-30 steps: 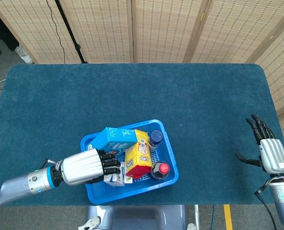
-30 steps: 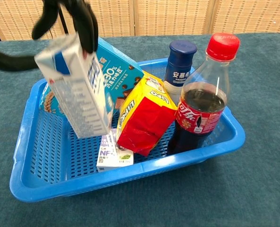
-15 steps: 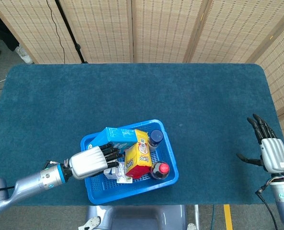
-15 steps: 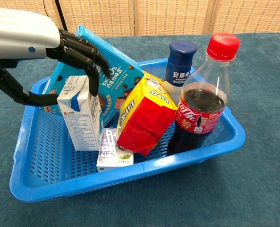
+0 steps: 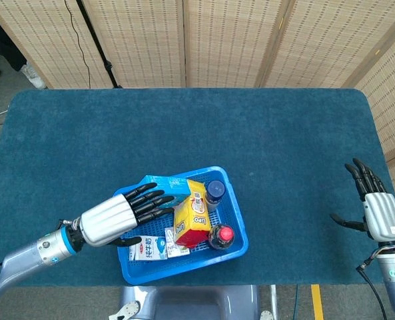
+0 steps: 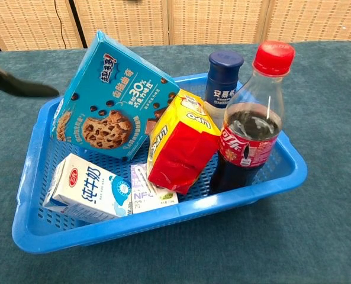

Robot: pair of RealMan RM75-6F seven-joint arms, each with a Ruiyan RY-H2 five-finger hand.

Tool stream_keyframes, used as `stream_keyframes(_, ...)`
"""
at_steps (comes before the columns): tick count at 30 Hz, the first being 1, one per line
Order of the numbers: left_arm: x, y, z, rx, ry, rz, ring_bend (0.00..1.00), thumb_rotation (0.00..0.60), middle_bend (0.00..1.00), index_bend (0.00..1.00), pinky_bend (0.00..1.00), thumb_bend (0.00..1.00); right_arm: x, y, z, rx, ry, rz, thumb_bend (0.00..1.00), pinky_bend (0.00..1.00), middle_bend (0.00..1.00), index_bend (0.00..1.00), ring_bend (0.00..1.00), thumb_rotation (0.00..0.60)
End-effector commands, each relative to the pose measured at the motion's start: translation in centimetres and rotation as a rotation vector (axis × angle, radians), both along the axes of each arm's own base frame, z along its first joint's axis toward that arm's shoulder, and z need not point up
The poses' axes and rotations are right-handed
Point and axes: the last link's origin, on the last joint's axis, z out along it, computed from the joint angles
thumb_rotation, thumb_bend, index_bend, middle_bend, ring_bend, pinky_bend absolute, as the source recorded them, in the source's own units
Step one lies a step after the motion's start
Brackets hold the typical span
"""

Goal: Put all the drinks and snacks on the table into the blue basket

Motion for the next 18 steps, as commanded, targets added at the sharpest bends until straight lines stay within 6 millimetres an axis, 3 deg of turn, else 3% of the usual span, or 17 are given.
stream_keyframes(1, -1.1, -0.5, 2.8, 0.048, -0.099, 0.033, 0.0, 0.541, 0.0, 0.0, 0.0, 0.24, 0.1, 0.1, 0.0, -0.002, 0.003, 0.005, 0.0, 0.11, 0.0, 0.0, 0.0, 0.6)
stream_keyframes(6, -3.3, -0.7, 5.7, 0.169, -0.168, 0.126, 0.0, 0.538, 0.0, 0.0, 0.0, 0.24, 0.3, 0.3, 0.0, -0.002, 0.008, 0.018, 0.0, 0.1, 0.0, 0.0, 0.0, 0.6)
stream_keyframes(11, -7.1, -1.0, 7.7, 0.326, -0.147, 0.306, 0.0, 0.537, 0.0, 0.0, 0.0, 0.24, 0.5, 0.5, -0.1, -0.003, 0.029, 0.026, 0.0, 0.07, 0.0, 0.0, 0.0, 0.6)
stream_keyframes(12, -10.8, -1.4, 7.9, 0.372, -0.132, 0.498, 0.0, 0.537, 0.0, 0.0, 0.0, 0.24, 0.3, 0.4, 0.1, -0.023, 0.095, 0.026, 0.0, 0.06, 0.0, 0.0, 0.0, 0.6)
stream_keyframes(18, -16.8, -2.9, 6.4, 0.444, -0.148, 0.798, 0.0, 0.535, 0.0, 0.0, 0.0, 0.24, 0.5, 0.5, -0.5, -0.083, 0.223, 0.007, 0.0, 0.0, 0.0, 0.0, 0.0, 0.6)
